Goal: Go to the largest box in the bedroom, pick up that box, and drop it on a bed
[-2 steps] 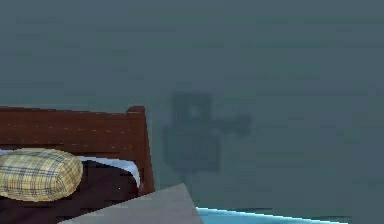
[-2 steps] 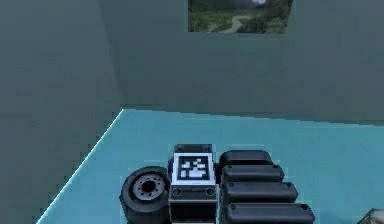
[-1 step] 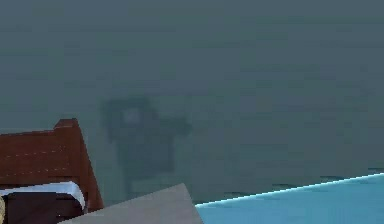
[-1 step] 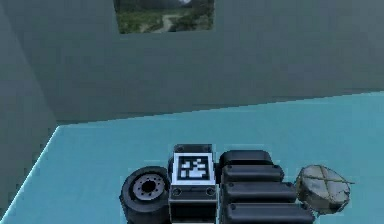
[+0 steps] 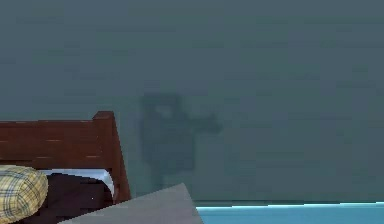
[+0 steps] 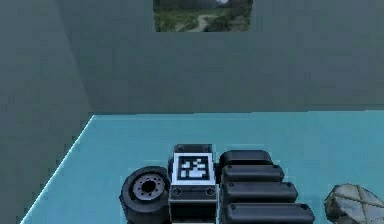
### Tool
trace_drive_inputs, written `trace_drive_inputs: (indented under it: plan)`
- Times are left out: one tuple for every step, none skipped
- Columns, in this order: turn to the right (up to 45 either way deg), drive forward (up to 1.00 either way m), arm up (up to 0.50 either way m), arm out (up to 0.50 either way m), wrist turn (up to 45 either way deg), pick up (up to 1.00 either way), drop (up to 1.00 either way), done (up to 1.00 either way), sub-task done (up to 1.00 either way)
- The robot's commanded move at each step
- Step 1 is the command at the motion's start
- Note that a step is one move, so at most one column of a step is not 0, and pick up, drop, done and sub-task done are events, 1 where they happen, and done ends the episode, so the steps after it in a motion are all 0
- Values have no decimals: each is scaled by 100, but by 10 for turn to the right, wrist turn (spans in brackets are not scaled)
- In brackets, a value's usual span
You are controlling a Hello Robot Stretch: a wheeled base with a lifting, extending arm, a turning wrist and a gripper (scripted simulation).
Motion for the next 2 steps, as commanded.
trace_drive_inputs:
  plan:
    - [-450, 0, 0, 0, 0, 0, 0, 0, 0]
    - [-450, 0, 0, 0, 0, 0, 0, 0, 0]
